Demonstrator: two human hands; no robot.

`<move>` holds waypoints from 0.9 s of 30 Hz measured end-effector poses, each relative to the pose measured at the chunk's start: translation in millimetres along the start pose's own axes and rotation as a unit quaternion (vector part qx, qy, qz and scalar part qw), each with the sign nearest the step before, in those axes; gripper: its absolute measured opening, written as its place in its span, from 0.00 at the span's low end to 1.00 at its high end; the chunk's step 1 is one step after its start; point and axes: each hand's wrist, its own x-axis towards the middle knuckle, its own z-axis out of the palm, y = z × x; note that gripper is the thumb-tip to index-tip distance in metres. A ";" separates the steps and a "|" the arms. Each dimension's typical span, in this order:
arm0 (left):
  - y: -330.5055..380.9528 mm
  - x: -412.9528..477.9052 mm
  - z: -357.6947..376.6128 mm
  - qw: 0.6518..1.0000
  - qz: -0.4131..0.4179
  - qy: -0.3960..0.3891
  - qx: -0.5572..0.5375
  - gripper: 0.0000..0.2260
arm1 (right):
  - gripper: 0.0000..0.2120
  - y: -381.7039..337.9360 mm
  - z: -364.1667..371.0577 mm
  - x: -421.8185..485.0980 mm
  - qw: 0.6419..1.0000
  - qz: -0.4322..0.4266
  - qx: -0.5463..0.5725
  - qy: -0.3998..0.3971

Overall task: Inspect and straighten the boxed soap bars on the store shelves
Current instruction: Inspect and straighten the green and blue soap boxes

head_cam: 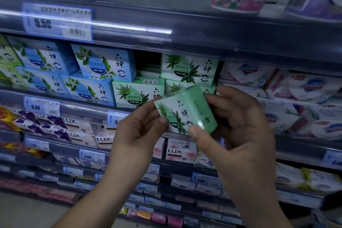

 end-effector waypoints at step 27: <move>0.7 1.5 14.7 0.972 0.122 0.080 0.185 0.19 | 0.30 17.9 -18.0 -8.3 0.966 0.118 -0.232 -0.008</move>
